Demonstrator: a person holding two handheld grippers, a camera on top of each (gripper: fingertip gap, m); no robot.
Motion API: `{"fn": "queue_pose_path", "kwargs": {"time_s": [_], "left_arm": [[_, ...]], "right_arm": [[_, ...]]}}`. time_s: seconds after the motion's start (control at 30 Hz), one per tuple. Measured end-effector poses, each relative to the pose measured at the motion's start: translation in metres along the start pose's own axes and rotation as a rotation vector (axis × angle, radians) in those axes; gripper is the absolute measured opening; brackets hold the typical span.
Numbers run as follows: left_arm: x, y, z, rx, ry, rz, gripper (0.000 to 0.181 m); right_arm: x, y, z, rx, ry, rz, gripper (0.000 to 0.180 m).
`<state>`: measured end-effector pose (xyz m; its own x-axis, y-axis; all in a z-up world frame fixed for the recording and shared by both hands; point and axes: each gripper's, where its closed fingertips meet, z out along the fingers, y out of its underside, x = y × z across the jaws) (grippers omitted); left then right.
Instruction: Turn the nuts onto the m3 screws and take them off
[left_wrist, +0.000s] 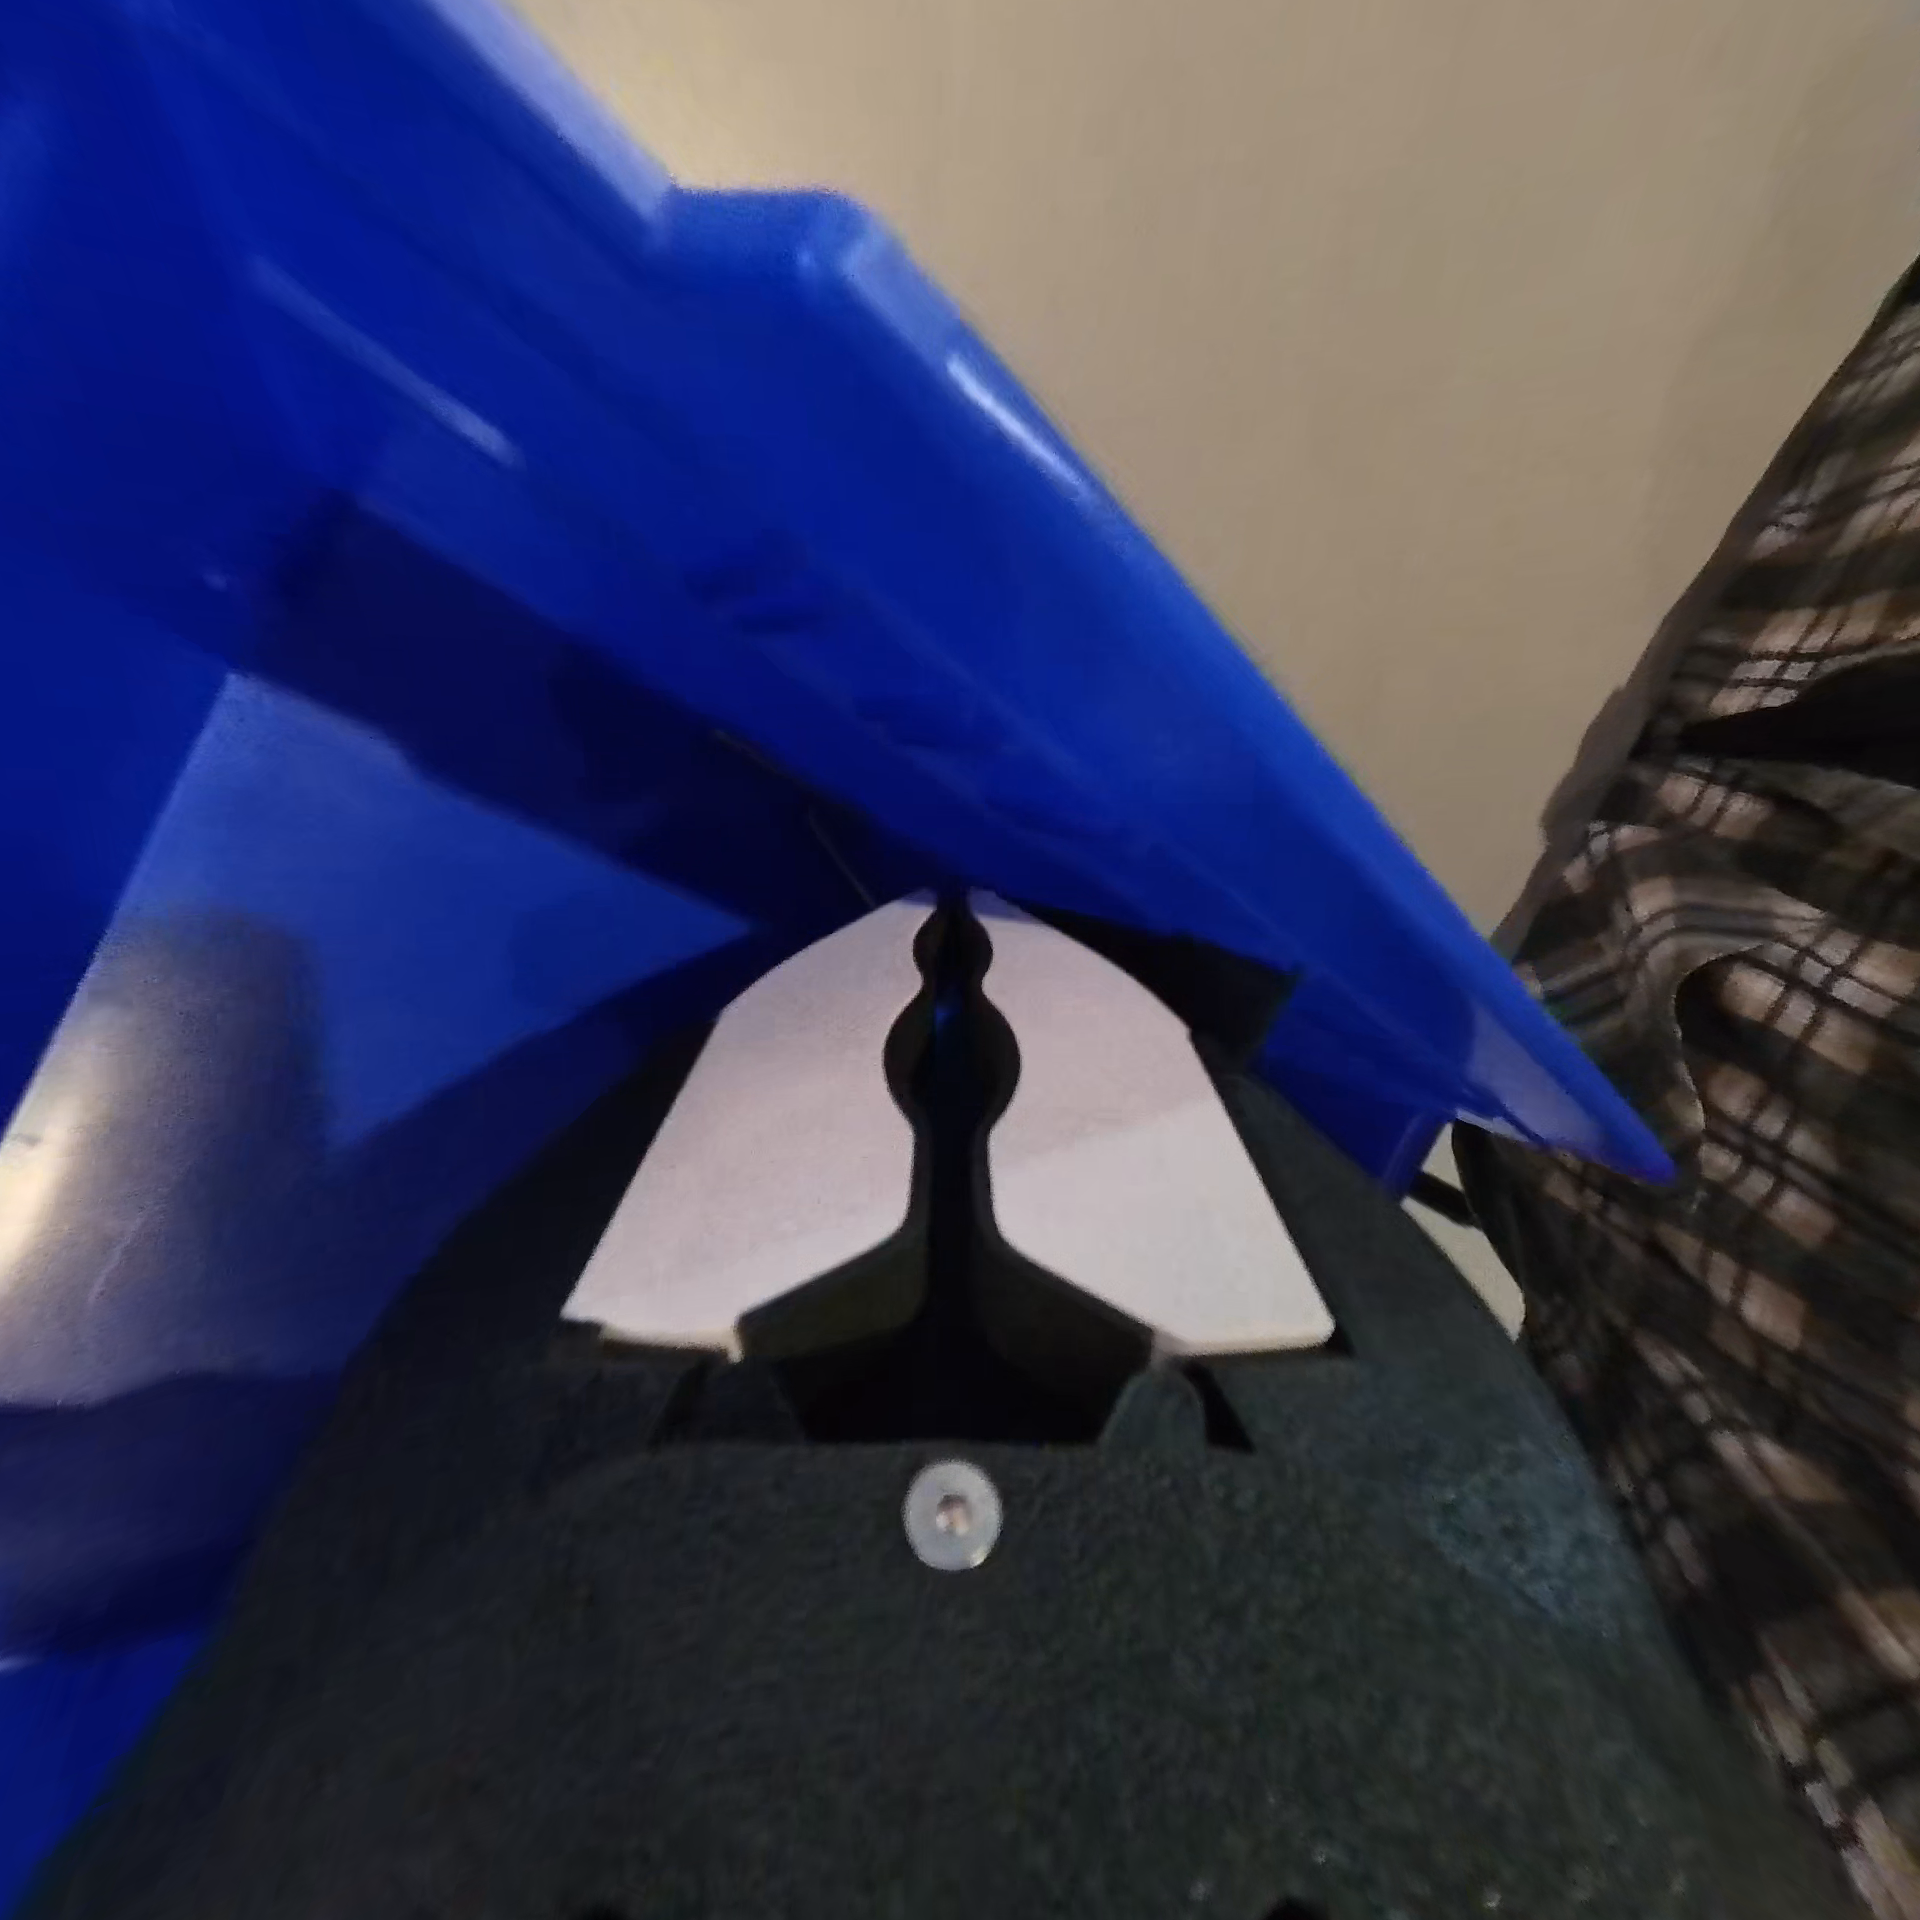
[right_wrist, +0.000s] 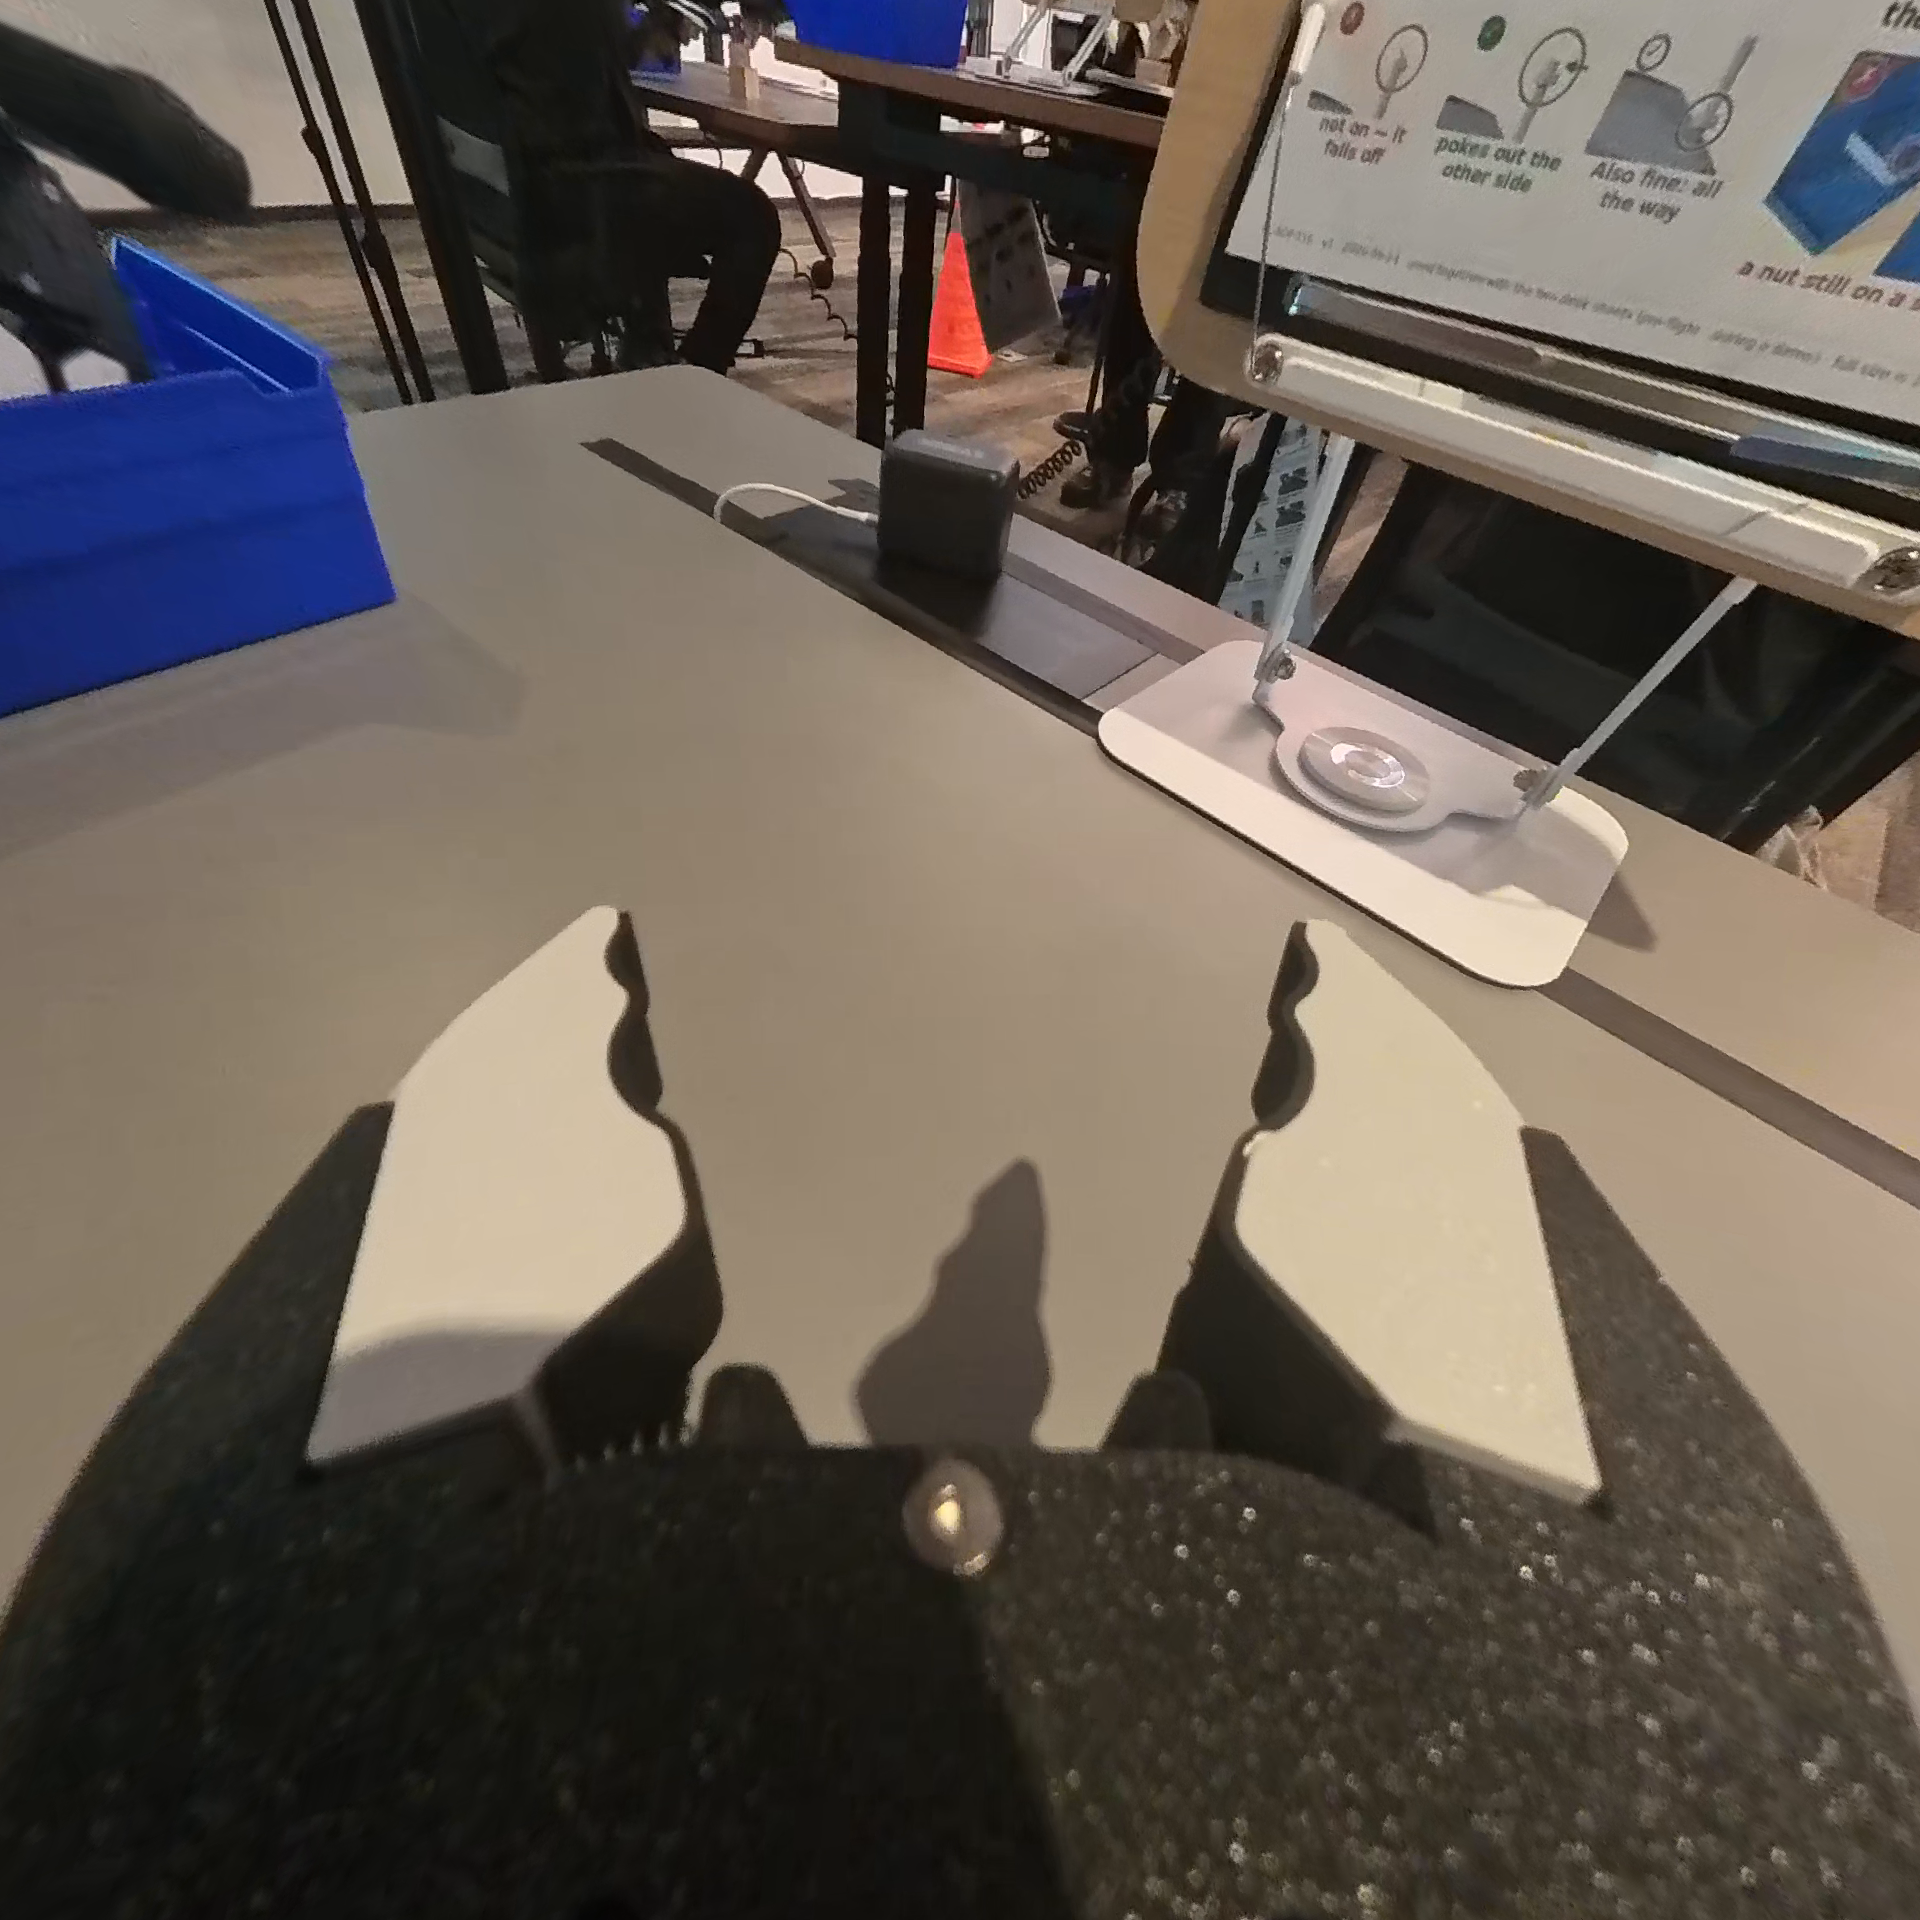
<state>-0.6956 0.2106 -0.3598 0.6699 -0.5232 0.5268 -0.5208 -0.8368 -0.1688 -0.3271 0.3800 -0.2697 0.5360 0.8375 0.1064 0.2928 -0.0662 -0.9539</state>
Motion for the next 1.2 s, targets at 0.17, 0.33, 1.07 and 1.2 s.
{"fn": "queue_pose_path", "kwargs": {"time_s": [0.17,0.33,1.07,1.2], "left_arm": [[0.001,-0.001,0.01,-0.039,0.014,0.004,0.0],[-0.007,0.005,0.021,-0.118,-0.041,-0.012,0.0],[-0.06,0.033,-0.067,0.11,-0.422,-0.104,0.016],[-0.064,0.039,-0.081,0.153,-0.473,-0.103,0.016]], "right_arm": [[0.001,0.001,-0.002,-0.003,0.005,0.002,0.113],[0.002,0.001,-0.003,0.0,0.007,0.004,0.112],[0.005,0.006,-0.012,0.018,0.009,0.026,0.112],[0.005,0.007,-0.013,0.023,0.007,0.034,0.112]]}}
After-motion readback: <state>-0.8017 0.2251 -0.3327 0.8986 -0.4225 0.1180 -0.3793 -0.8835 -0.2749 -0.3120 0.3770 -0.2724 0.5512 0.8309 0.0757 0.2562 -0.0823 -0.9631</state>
